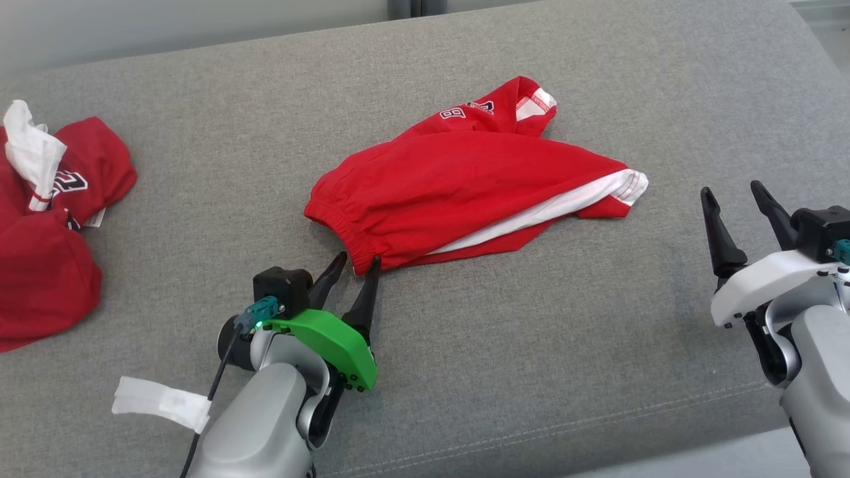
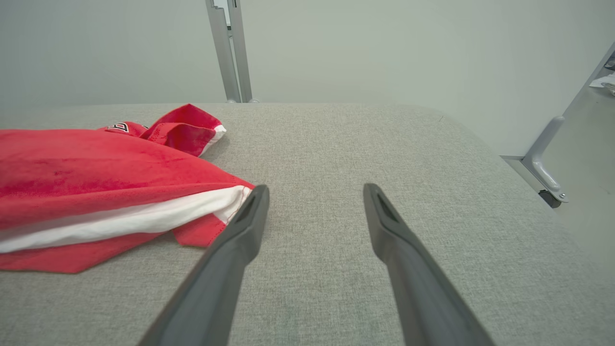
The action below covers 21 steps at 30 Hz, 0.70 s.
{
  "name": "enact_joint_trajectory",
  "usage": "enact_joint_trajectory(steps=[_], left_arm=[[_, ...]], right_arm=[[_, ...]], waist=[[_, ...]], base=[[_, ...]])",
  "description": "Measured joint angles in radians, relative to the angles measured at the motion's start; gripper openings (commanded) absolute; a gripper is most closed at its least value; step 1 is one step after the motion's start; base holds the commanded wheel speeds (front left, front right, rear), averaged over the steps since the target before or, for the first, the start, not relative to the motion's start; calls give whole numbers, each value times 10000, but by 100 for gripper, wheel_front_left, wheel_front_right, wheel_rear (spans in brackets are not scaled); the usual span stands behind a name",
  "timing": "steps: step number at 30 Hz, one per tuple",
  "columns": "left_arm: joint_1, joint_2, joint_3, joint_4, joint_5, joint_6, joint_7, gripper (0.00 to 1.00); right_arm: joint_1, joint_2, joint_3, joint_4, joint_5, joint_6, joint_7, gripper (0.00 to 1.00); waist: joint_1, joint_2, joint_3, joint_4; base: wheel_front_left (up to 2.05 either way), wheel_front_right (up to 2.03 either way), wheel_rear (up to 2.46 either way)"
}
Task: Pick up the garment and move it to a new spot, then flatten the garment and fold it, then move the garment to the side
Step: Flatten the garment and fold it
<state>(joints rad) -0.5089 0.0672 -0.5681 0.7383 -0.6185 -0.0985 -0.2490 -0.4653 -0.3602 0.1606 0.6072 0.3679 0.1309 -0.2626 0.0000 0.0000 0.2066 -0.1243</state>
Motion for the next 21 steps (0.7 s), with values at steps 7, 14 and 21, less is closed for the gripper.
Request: enact_joint_trajectory(steps=[7, 14, 21], left_arm=[[-372, -123, -291, 506, -182, -167, -73, 0], [-672, -163, -353, -40, -742, -245, -71, 0], [-1614, 107, -15, 788, -880, -19, 293, 0]], right_arm=[[256, 251, -94, -556, -40, 0, -2, 100], [366, 353, -148, -731, -105, 0, -2, 100], [290, 671, 221, -803, -127, 0, 0, 100]], waist=[[0, 0, -54, -24], [0, 0, -73, 52], [0, 0, 31, -261]], base=[[0, 0, 0], [0, 0, 0], [0, 0, 0]])
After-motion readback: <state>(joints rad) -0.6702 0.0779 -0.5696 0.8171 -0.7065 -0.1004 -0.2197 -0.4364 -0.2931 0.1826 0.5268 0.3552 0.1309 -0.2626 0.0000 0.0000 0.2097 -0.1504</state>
